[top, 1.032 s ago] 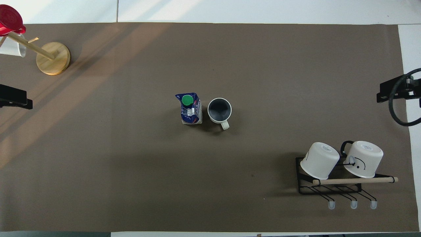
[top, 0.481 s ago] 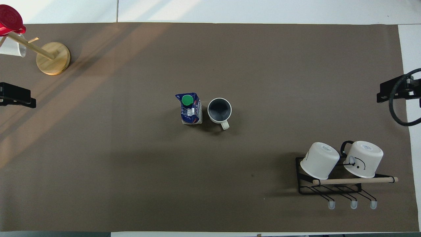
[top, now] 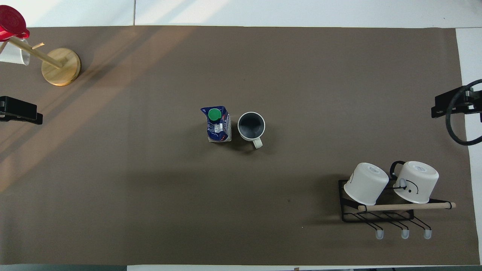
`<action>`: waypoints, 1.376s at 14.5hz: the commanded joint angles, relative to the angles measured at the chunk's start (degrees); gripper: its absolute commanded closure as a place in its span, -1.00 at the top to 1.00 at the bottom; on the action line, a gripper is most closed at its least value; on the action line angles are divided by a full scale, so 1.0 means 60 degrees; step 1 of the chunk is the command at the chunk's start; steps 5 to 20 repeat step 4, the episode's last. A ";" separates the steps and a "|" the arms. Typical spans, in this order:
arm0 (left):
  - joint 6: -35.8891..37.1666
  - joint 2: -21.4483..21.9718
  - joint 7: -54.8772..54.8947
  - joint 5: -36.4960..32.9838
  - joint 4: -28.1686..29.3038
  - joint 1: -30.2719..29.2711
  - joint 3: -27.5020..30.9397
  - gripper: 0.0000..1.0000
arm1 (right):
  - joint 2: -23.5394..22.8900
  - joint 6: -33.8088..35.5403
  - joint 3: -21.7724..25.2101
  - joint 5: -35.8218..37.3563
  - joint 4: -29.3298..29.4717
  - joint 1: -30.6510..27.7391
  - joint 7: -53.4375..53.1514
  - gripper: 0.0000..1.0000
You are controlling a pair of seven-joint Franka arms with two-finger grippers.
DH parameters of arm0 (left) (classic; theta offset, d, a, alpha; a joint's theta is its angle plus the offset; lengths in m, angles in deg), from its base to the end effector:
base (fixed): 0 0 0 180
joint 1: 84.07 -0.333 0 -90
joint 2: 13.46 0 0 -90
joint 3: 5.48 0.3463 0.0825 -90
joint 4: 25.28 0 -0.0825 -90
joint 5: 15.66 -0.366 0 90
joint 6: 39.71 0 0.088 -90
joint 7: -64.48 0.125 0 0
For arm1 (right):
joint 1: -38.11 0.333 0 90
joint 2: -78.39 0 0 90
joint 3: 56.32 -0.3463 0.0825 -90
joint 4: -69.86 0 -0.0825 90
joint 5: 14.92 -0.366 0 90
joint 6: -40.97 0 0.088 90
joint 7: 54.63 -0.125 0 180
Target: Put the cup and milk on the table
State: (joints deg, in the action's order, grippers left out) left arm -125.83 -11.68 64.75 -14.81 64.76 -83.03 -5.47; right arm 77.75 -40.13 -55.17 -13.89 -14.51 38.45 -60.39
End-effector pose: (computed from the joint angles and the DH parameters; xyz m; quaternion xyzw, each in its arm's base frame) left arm 0.5182 -0.0113 0.6471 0.9997 -0.0117 -0.0187 0.0073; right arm 0.5230 -0.0098 0.6617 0.9977 -0.0584 -0.0337 0.0105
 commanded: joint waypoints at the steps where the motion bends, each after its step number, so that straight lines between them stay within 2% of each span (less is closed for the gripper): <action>1: -0.0076 0.0012 0.0190 0.0182 -0.0022 -0.0042 -0.0030 1.00 | 0.0048 -0.0062 -0.0016 -0.0186 -0.0132 -0.0129 0.0447 1.00; 20: -0.0003 0.0026 0.0102 0.0167 0.0007 -0.0056 -0.0030 1.00 | 0.0077 -0.0180 -0.0016 -0.0099 -0.0191 -0.0115 0.0447 1.00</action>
